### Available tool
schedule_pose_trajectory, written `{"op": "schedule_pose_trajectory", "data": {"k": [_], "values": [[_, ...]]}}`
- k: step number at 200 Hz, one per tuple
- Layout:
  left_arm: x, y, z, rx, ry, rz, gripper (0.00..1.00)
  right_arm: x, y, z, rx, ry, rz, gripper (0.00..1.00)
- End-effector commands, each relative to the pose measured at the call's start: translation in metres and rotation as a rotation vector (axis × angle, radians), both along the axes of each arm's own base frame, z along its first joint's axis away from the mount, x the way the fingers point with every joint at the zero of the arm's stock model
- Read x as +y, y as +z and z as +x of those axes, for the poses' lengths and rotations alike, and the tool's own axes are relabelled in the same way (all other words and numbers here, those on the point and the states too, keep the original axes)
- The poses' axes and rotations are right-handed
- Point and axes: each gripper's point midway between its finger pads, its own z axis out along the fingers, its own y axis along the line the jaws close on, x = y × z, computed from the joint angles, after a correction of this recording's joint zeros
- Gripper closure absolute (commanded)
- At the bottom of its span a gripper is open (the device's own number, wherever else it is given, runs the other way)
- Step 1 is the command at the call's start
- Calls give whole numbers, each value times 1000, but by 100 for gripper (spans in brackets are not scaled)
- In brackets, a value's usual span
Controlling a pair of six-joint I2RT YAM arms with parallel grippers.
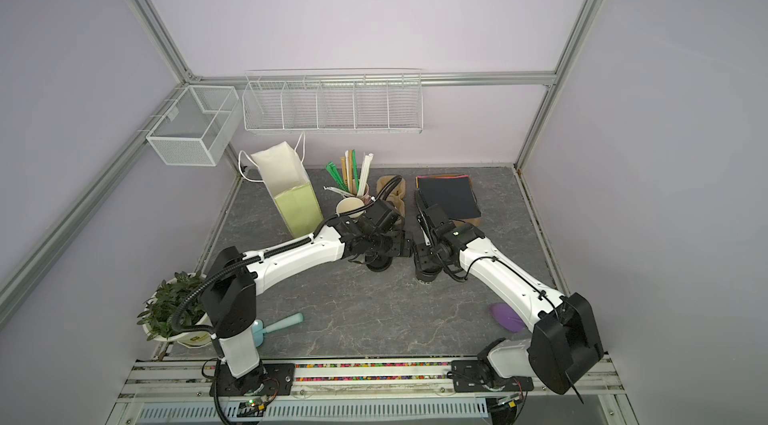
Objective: Pack the takeout coffee
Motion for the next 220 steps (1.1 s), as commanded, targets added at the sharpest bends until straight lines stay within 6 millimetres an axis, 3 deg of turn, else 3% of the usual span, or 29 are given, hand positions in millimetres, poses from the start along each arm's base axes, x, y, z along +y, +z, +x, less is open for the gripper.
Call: {"op": "schedule_pose_trajectory", "data": {"k": [1, 92, 220], "values": [[-2, 40, 5, -88, 19, -100, 0, 1, -39, -58, 292, 48, -13, 31], [31, 48, 5, -135, 97, -142, 0, 1, -20, -50, 249, 56, -21, 25], [28, 40, 2, -104, 72, -129, 0, 5, 4, -28, 179, 70, -34, 21]]}}
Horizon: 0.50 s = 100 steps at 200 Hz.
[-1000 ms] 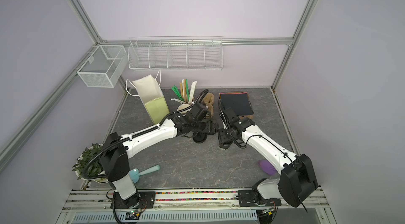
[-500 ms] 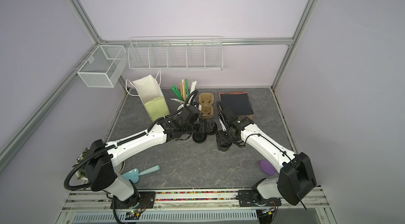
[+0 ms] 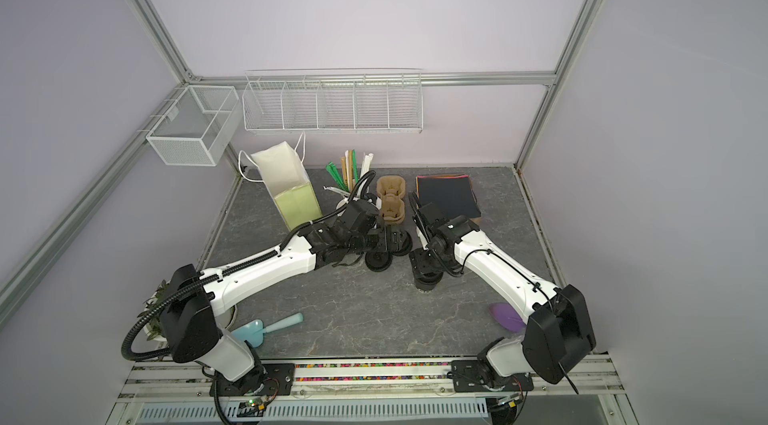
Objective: Pack the takeout coffee
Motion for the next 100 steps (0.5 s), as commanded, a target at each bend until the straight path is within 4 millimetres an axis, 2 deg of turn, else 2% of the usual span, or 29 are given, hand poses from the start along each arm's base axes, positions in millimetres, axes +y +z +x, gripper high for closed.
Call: {"op": "schedule_pose_trajectory", "data": {"k": [1, 100], "values": [[0, 0, 0, 9, -1, -5, 0, 2, 4, -2, 19, 27, -7, 20], [-2, -1, -2, 16, -15, -2, 0, 8, 11, 0, 22, 42, 21, 14]]}}
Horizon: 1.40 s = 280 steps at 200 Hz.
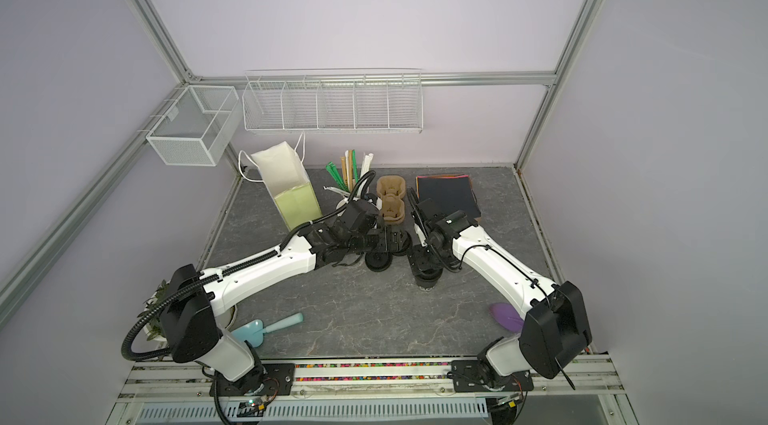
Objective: Pack the takeout coffee
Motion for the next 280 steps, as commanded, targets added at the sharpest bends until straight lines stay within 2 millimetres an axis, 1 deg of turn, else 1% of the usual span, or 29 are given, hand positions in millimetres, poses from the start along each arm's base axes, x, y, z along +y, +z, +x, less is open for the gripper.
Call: {"op": "schedule_pose_trajectory", "data": {"k": [1, 53, 95, 132, 137, 139, 143, 161, 180, 228, 255, 280], "values": [[0, -1, 0, 9, -3, 4, 0, 4, 2, -4, 17, 25, 16, 14], [-4, -4, -4, 34, -30, -2, 0, 5, 2, -4, 12, 26, 36, 11], [-14, -11, -18, 80, -101, -52, 0, 10, 4, -4, -15, 46, 75, 9], [-20, -16, -27, 99, -158, -74, 0, 7, 9, -5, -47, 68, 74, 7], [-20, -16, -28, 102, -161, -77, 0, 6, 9, -6, -48, 70, 73, 6], [-20, -17, -28, 102, -163, -75, 0, 9, 12, 0, -74, 71, 88, 6], [-20, -17, -29, 103, -166, -76, 0, 10, 13, 0, -80, 75, 90, 6], [-16, -17, -29, 93, -161, -68, 0, 10, 15, 0, -98, 82, 99, 6], [-16, -18, -31, 89, -176, -73, 0, 11, 18, 0, -120, 91, 117, 5], [-27, -24, -40, 124, -238, -114, 0, 12, 17, -2, -140, 106, 139, 5], [-36, -22, -45, 142, -277, -154, 0, 10, 15, -2, -139, 101, 129, 5], [-46, -20, -52, 169, -331, -203, 0, 12, 13, -4, -130, 107, 138, 6]]}}
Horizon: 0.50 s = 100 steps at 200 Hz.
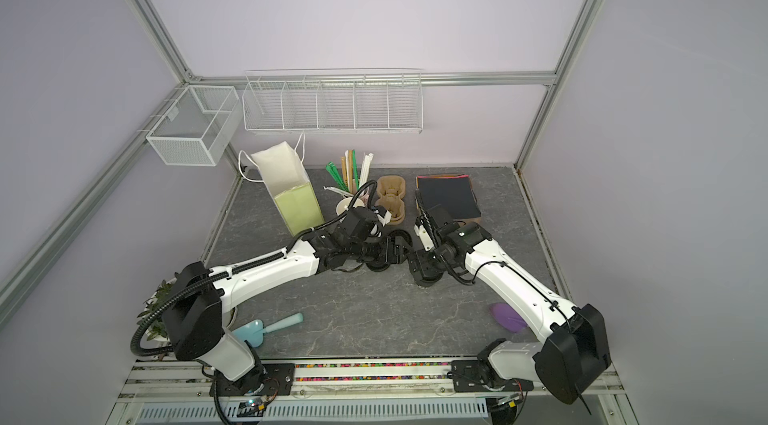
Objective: Pack the takeout coffee
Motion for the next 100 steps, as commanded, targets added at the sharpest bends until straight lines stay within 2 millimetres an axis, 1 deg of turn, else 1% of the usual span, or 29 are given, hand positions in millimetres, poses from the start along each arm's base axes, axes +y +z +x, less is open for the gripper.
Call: {"op": "schedule_pose_trajectory", "data": {"k": [1, 34, 61, 78, 100], "values": [[-25, 8, -16, 30, -115, -107, 0, 11, 3, 5, -31, 27, 53, 6], [-34, 5, -27, 61, -187, -134, 0, 14, 3, 4, -27, 41, 68, 6], [-28, -7, -27, 63, -197, -63, 0, 15, 4, 3, -36, 55, 71, 6], [-25, -12, -26, 55, -199, -28, 0, 16, 4, 2, -41, 65, 70, 6], [-24, -12, -23, 47, -198, -8, 0, 17, 3, 0, -44, 76, 73, 6]]}}
